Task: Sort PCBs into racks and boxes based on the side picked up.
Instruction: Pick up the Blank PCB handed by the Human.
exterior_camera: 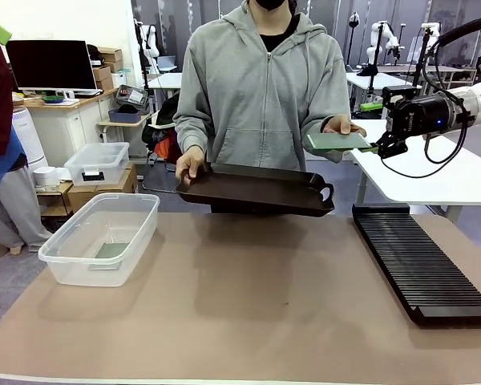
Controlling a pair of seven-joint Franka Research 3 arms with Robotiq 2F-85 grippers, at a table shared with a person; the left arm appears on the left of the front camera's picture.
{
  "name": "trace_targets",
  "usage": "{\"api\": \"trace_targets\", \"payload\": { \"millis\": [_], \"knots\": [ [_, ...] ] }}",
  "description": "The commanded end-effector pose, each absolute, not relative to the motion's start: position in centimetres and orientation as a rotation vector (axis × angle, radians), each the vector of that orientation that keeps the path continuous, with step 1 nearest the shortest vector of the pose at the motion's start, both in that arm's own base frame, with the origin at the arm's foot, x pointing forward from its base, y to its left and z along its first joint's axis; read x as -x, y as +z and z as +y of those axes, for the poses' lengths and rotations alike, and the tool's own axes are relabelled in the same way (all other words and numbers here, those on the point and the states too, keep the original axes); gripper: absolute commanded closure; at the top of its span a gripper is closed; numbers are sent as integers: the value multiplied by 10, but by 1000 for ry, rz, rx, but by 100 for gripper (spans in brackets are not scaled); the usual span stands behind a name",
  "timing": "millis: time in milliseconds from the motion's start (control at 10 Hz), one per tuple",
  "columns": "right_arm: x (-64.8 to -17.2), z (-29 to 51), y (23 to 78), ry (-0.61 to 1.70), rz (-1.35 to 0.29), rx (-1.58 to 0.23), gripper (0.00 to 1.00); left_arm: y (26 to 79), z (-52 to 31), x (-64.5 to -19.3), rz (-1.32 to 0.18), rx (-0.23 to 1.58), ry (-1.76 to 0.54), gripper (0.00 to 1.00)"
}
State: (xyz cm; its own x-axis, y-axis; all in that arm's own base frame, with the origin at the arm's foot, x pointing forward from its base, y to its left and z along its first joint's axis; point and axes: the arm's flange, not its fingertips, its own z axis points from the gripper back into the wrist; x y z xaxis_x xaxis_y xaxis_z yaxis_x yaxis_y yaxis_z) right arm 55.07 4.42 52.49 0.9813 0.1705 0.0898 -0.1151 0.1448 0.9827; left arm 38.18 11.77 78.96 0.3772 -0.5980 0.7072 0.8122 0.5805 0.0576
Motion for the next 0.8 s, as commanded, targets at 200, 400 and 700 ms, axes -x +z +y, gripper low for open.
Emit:
{"api": "trace_targets", "payload": {
  "millis": [200, 400, 700],
  "knots": [
    [-550, 48, 520, 249, 55, -1448, 100, 788, 117, -379, -753, 328, -926, 0],
    [-550, 49, 519, 247, 71, -1467, 100, 788, 117, -379, -753, 328, -926, 0],
    [-552, 47, 517, 239, 78, -1492, 100, 788, 117, -379, -753, 328, -926, 0]
  ]
}}
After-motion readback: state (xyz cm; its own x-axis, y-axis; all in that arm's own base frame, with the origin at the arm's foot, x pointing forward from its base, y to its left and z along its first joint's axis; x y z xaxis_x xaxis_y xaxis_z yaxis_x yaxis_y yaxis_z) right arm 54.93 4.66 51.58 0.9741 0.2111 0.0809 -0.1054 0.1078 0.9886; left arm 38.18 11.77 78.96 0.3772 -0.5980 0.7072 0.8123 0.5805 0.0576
